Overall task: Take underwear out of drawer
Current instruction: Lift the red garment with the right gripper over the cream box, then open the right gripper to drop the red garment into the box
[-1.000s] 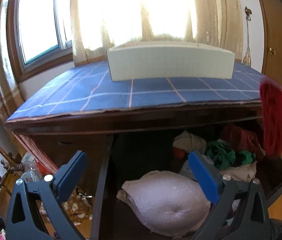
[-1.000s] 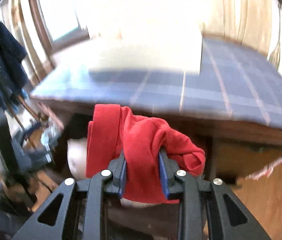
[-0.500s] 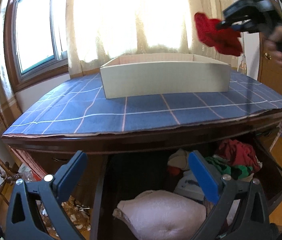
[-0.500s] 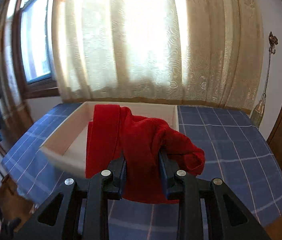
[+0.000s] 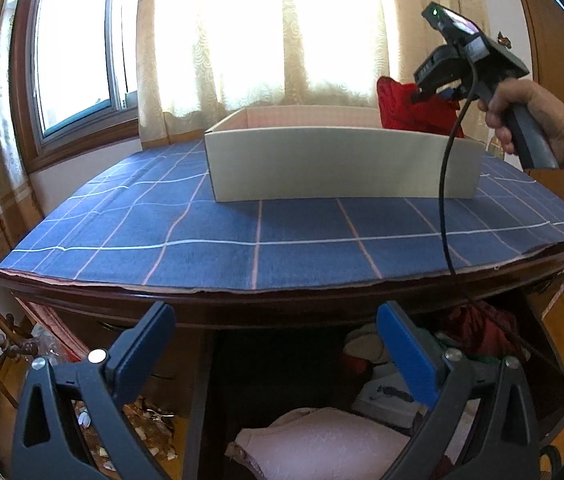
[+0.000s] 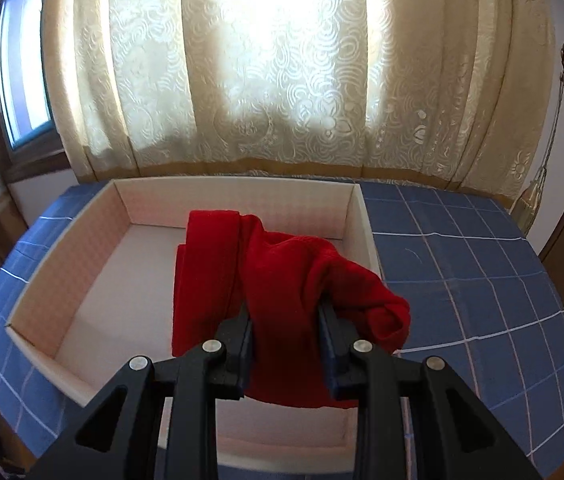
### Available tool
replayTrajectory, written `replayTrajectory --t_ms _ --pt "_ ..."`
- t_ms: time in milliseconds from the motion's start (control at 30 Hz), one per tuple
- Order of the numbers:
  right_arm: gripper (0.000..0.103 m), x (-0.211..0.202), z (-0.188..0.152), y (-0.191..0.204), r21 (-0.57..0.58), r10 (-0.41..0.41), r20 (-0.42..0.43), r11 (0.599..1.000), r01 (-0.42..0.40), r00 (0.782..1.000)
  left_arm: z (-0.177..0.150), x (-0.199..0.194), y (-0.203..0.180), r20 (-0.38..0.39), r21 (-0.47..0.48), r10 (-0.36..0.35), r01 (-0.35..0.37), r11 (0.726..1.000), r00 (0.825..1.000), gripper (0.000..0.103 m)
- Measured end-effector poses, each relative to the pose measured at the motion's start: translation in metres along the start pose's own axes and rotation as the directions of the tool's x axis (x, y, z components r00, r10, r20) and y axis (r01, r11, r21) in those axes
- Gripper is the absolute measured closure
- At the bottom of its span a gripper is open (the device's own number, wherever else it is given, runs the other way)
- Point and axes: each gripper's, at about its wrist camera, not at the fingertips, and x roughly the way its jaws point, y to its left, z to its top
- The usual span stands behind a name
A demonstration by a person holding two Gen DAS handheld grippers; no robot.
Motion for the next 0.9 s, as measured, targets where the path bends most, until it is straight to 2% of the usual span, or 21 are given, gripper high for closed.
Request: replayTrajectory --t_ms 400,567,733,767,900 --pt "0.073 0.037 0.002 0.008 -0.031 -0.023 -0.104 0.999 0.020 0.994 -0.002 0.013 -0.003 -0.064 0.013 0.024 -0.023 1.000 0.998 0.000" --pt "0.073 0.056 -0.006 0.005 -0.002 -0.009 -0.160 1.000 0.009 0.987 -0.003 0.017 -0.003 -0.079 0.010 0.031 -0.030 0.999 0.996 0.000" --pt "0.071 0.063 -0.009 0.000 0.032 -0.001 -0.163 0.999 0.007 0.987 -0.004 0.018 -0.004 -0.089 0.010 0.035 -0.034 0.999 0.995 0.000" --pt "0.069 0.064 -0.008 -0.001 0.041 0.004 -0.166 0.999 0.003 0.986 -0.004 0.018 -0.004 -0.088 0.011 0.036 -0.035 0.999 0.995 0.000" --pt "0.052 0.062 -0.008 -0.002 0.070 0.057 -0.147 0.996 -0.047 0.988 -0.004 0.018 -0.004 -0.093 0.009 0.037 -0.036 0.999 0.995 0.000"
